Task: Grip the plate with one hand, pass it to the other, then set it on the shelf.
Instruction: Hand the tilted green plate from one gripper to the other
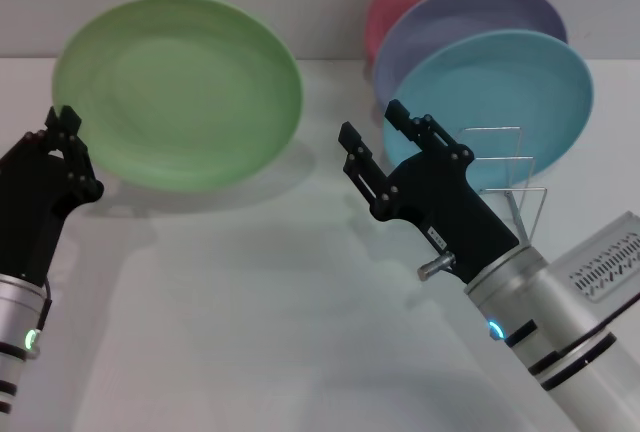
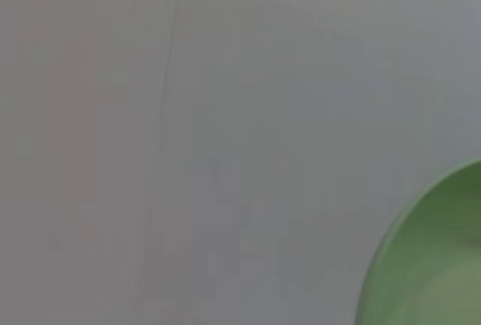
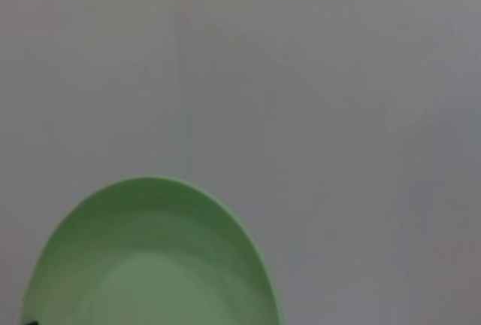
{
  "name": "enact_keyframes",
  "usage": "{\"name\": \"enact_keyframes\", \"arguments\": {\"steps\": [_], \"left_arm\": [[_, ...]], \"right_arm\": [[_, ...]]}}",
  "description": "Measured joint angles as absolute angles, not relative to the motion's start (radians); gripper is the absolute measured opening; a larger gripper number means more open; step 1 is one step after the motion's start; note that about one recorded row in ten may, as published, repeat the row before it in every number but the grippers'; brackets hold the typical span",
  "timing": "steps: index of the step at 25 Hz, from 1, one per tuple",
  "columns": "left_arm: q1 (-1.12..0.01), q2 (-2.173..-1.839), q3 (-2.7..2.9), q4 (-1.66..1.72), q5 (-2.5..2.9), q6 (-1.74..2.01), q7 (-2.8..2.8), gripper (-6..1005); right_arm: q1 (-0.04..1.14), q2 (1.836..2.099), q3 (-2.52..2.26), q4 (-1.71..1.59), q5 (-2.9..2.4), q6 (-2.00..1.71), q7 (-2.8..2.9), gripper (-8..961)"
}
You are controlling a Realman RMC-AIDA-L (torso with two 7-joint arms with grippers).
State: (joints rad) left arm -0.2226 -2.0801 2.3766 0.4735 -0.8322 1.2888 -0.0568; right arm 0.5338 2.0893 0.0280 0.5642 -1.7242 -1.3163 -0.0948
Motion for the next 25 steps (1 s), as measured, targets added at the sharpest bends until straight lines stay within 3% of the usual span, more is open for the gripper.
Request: {"name": "enact_keyframes", "arguments": {"steps": [25], "left_arm": [[-0.14,-2.08,2.657,0.723,-1.286,1.237,0.509,68]], "right_arm": [[0.62,2.089,0.08,0.539,-1.742,-1.033,-0.084,574]]}}
